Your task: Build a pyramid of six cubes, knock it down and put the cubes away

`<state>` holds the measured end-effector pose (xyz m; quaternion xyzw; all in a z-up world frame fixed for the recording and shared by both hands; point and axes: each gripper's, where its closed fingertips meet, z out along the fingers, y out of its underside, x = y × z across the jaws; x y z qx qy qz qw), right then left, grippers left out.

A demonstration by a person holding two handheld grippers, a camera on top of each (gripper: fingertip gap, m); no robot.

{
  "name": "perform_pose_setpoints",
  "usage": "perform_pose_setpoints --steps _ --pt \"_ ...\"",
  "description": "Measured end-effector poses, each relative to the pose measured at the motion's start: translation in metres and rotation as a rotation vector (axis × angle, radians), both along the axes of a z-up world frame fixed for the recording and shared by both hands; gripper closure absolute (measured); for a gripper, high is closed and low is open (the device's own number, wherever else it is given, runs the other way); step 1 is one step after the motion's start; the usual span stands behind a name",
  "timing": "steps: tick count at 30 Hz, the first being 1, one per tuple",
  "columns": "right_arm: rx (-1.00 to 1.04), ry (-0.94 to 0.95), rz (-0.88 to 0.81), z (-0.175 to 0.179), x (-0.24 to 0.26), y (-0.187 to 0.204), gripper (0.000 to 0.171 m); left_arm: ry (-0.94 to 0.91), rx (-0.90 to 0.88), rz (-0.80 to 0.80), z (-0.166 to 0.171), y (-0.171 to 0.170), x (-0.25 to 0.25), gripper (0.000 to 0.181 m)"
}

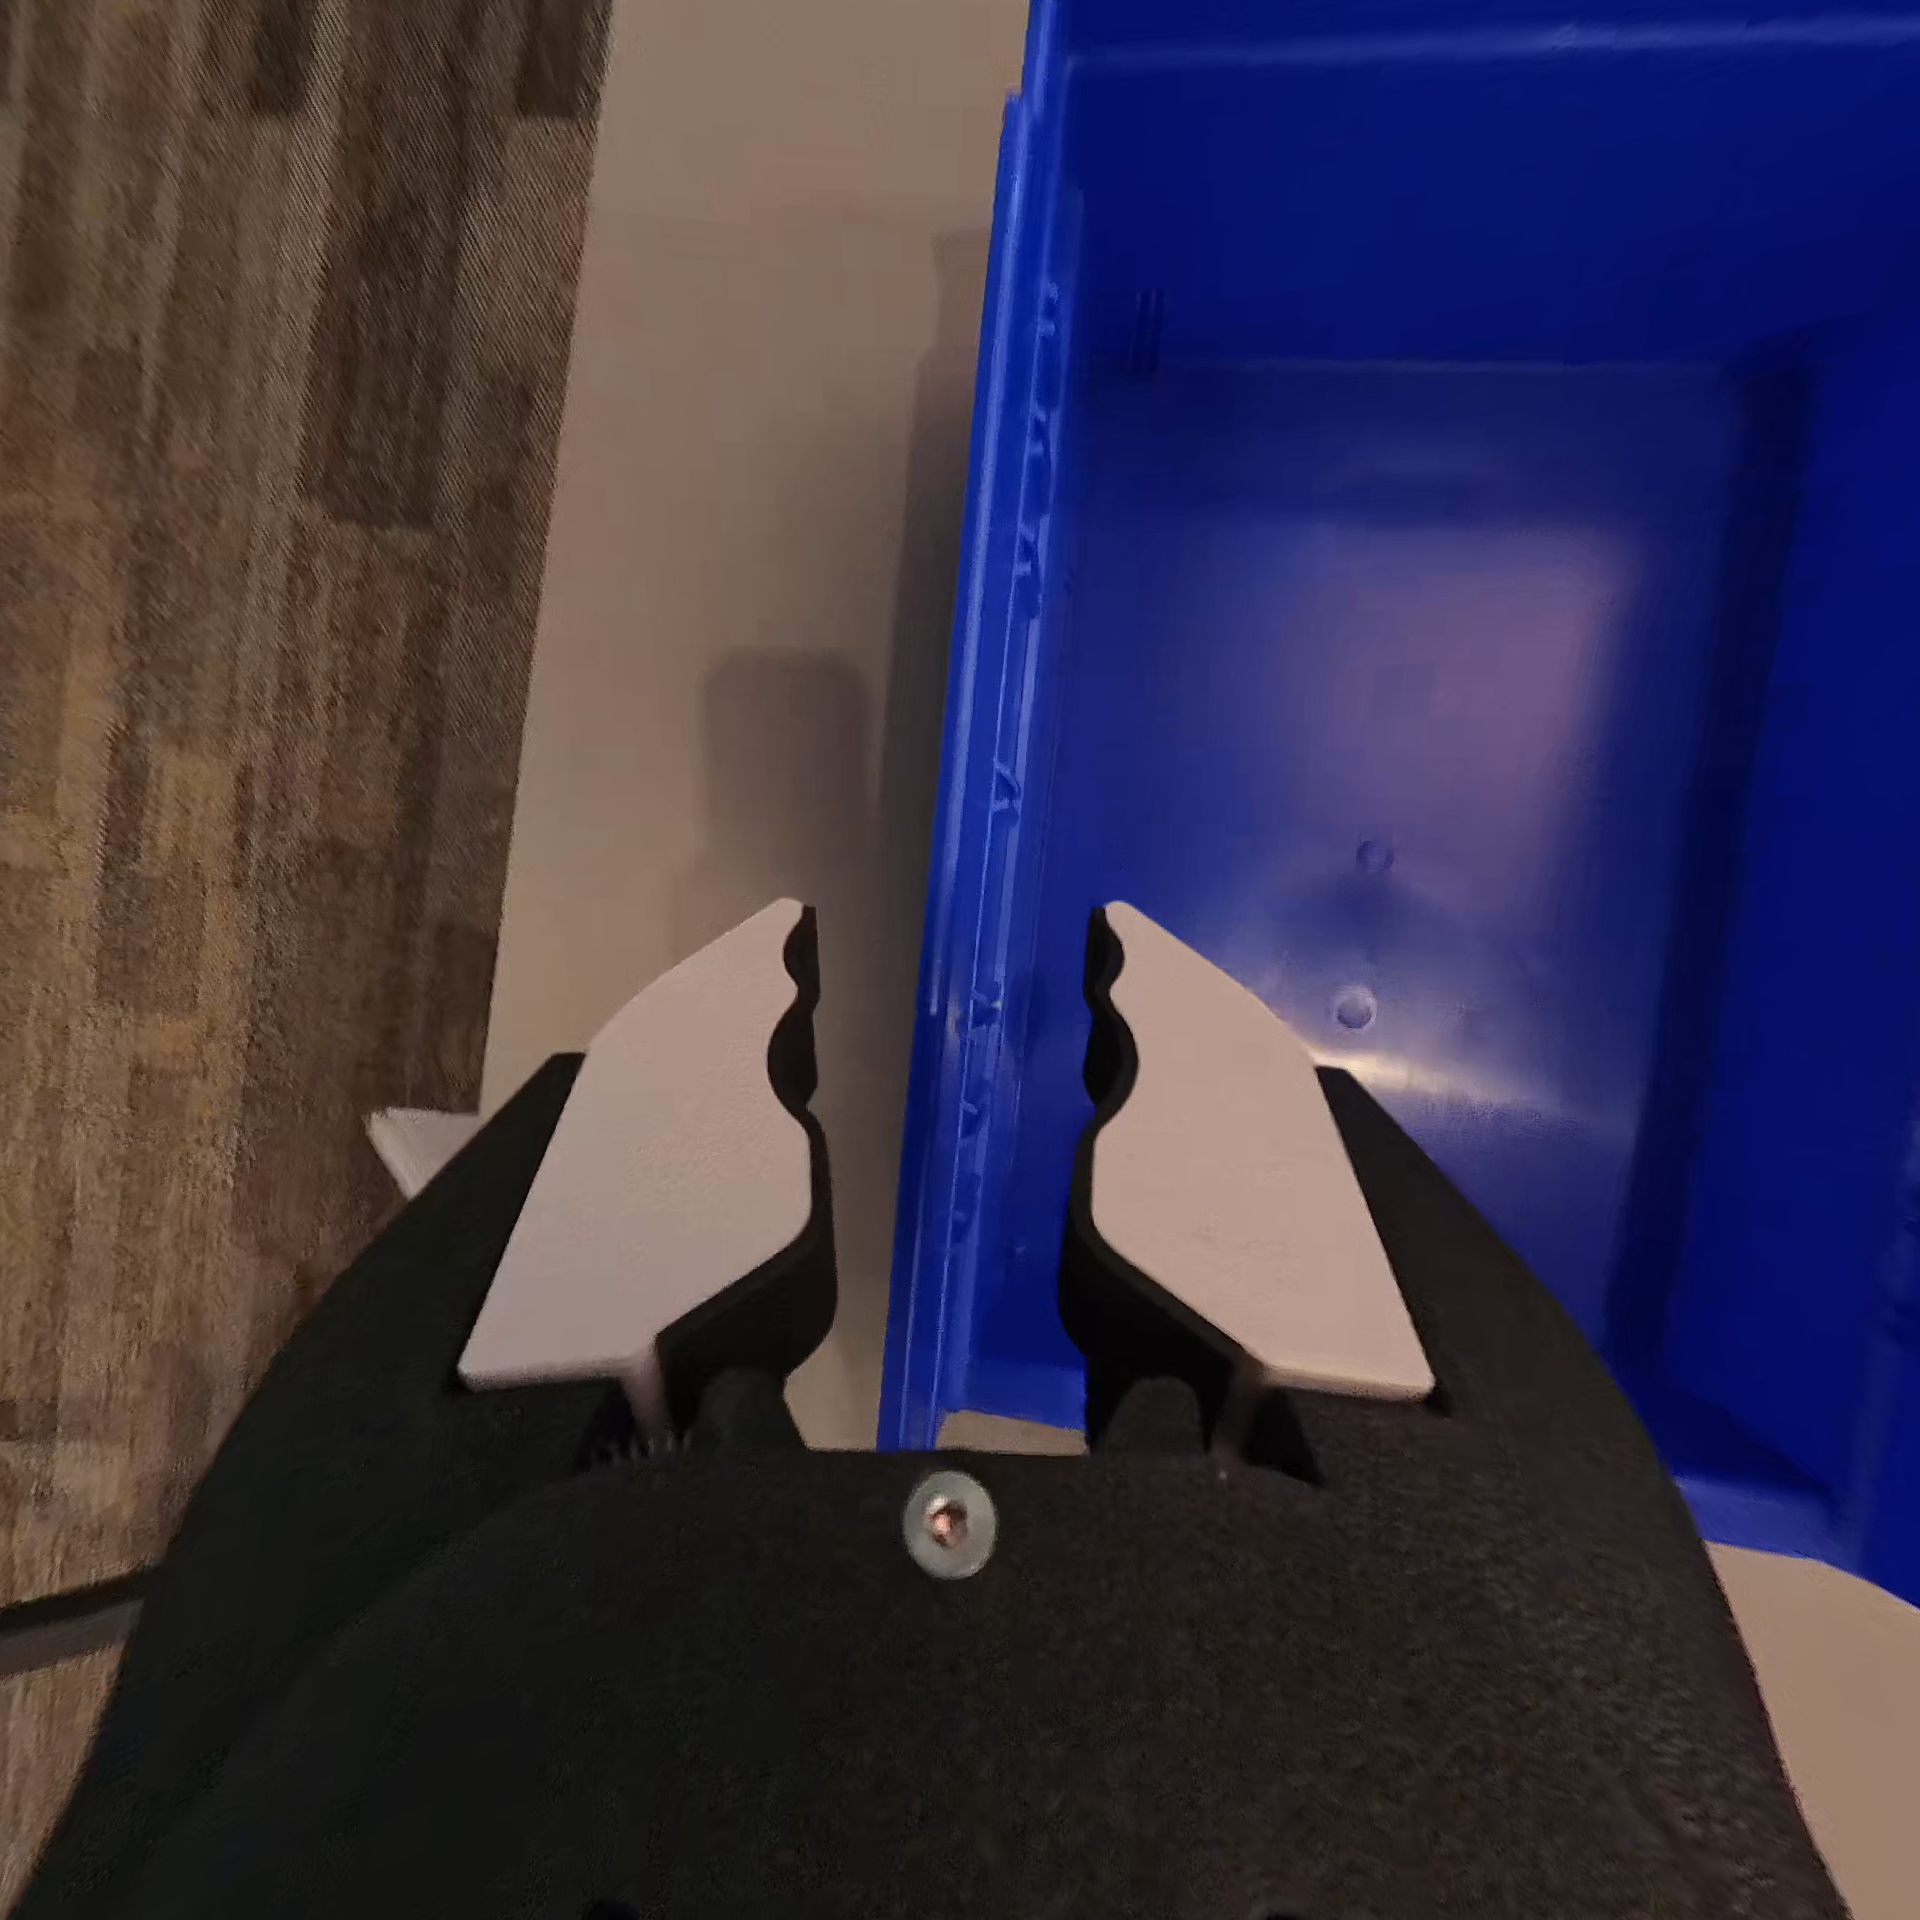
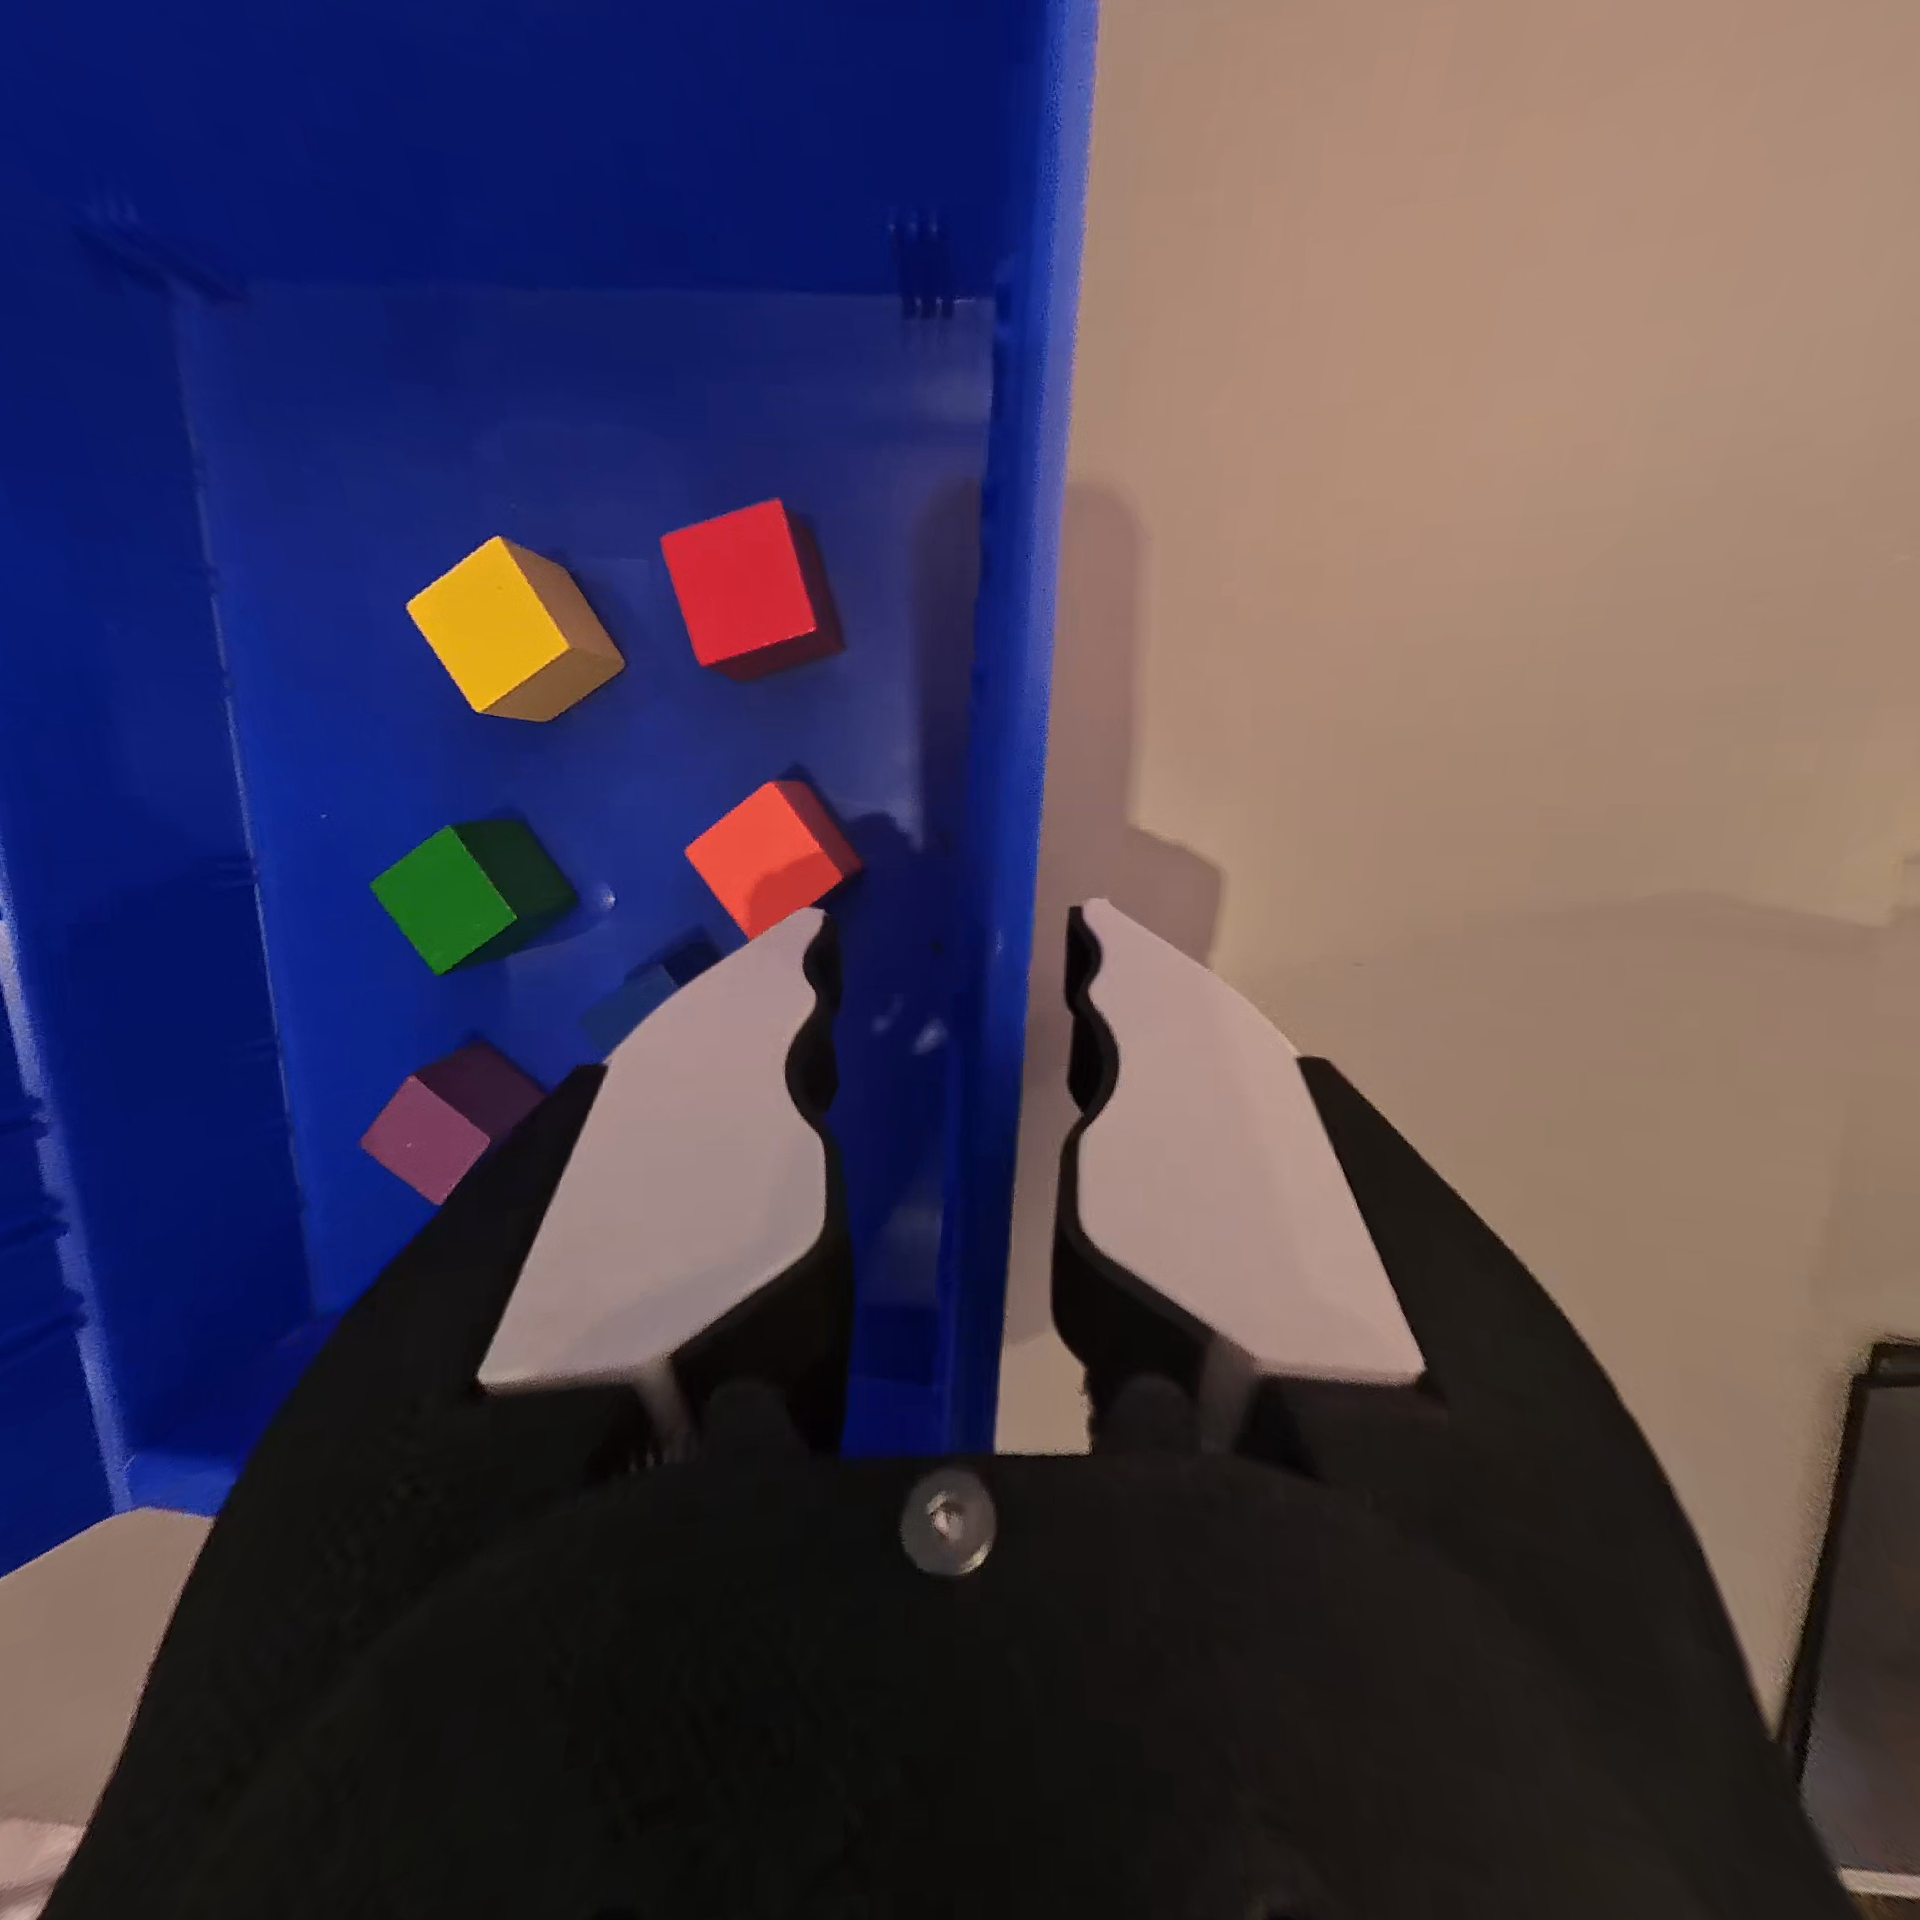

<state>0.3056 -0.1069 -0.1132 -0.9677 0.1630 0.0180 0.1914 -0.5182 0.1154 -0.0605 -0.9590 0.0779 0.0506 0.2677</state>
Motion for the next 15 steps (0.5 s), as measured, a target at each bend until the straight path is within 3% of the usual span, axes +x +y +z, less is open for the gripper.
perform_pose_setpoints --steps 2,5,10,15 --pt "0.002 0.033 0.019 0.000 -0.006 0.000 0.143 -0.010 -0.052 0.012 -0.009 -0.004 -0.002 0.137" --pt "-0.013 0.016 -0.003 -0.002 -0.002 -0.002 0.152 -0.040 -0.080 0.029 -0.014 -0.005 -0.003 0.149" --pt "-0.020 0.017 -0.035 -0.003 0.001 -0.004 0.163 -0.068 -0.146 0.018 -0.025 -0.011 -0.003 0.172" --pt "-0.004 0.066 -0.030 -0.003 -0.004 -0.005 0.162 -0.065 -0.150 0.002 -0.025 -0.011 -0.002 0.173"
